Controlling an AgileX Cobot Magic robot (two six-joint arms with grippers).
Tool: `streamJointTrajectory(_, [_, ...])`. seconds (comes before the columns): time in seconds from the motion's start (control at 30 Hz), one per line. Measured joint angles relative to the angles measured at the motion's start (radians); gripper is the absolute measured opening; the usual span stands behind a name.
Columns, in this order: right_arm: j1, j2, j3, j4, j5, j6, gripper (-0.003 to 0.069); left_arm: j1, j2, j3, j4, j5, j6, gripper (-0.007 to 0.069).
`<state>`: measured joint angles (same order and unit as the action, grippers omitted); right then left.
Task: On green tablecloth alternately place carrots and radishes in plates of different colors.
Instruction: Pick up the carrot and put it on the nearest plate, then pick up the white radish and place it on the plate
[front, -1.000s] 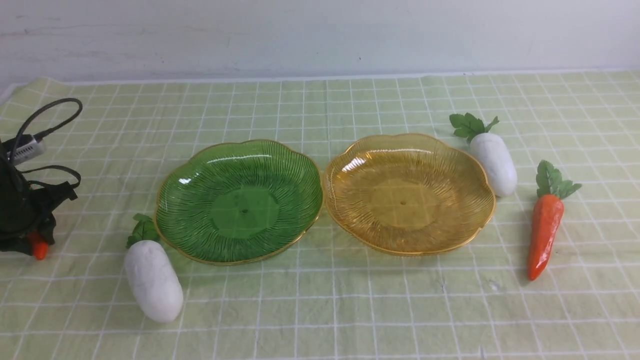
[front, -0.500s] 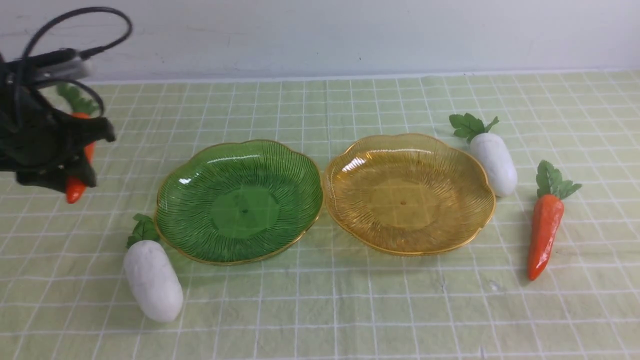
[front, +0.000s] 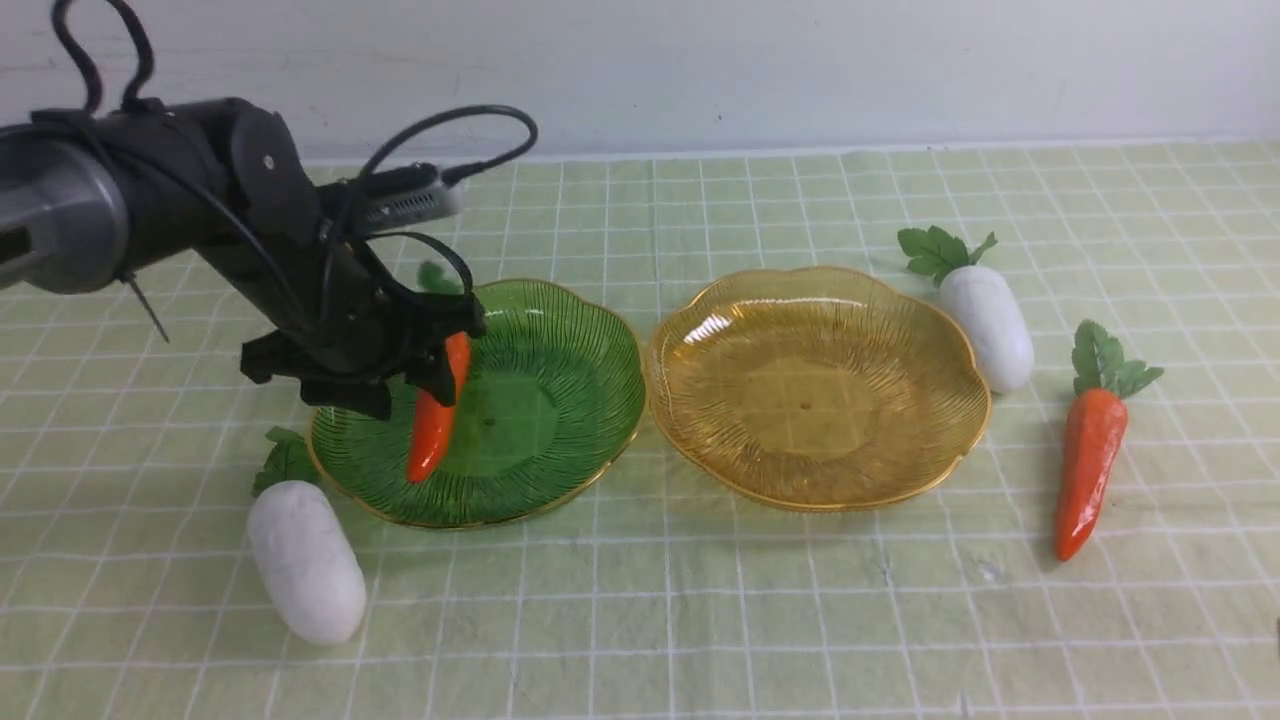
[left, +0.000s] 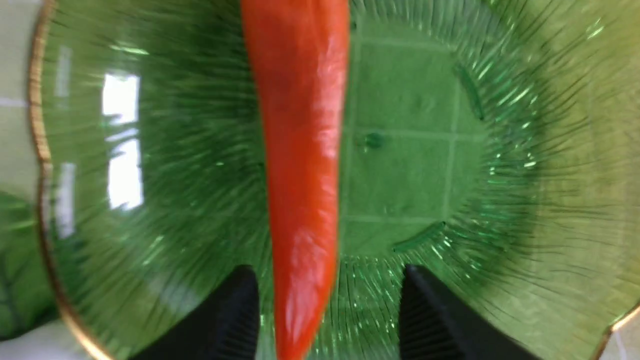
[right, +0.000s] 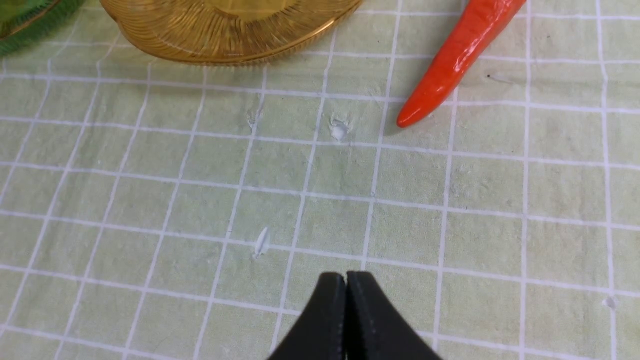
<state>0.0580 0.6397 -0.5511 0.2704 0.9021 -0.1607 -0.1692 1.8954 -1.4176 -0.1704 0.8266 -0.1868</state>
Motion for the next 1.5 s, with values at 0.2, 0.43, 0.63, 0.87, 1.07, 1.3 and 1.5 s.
streamJointTrajectory(0.2, [0.0, 0.0, 0.0, 0.0, 0.0, 0.0, -0.001, 0.0, 0.006, -0.028, 0.013, 0.061, 0.0, 0.053])
streamJointTrajectory(0.43, [0.0, 0.0, 0.0, 0.0, -0.001, 0.0, -0.001, 0.027, -0.102, -0.15, 0.235, 0.376, 0.006, 0.0552])
streamJointTrajectory(0.63, [0.0, 0.0, 0.004, 0.003, -0.003, -0.007, -0.001, 0.081, -0.142, 0.025, 0.295, 0.384, -0.031, 0.0552])
streamJointTrajectory(0.87, [0.0, 0.0, 0.011, 0.015, -0.007, -0.007, -0.001, 0.086, -0.153, 0.163, 0.199, 0.388, -0.041, 0.0552])
streamJointTrajectory(1.07, [0.0, 0.0, 0.011, 0.031, -0.011, -0.007, -0.001, 0.085, -0.145, 0.198, 0.17, 0.277, -0.099, 0.0552])
streamJointTrajectory(1.3, [0.0, 0.0, 0.011, 0.042, -0.013, -0.007, -0.001, 0.085, -0.083, 0.198, 0.152, 0.212, -0.142, 0.0552])
streamJointTrajectory(1.5, [0.0, 0.0, 0.011, 0.043, -0.017, -0.007, -0.001, 0.085, -0.04, 0.198, 0.152, 0.224, -0.105, 0.0535])
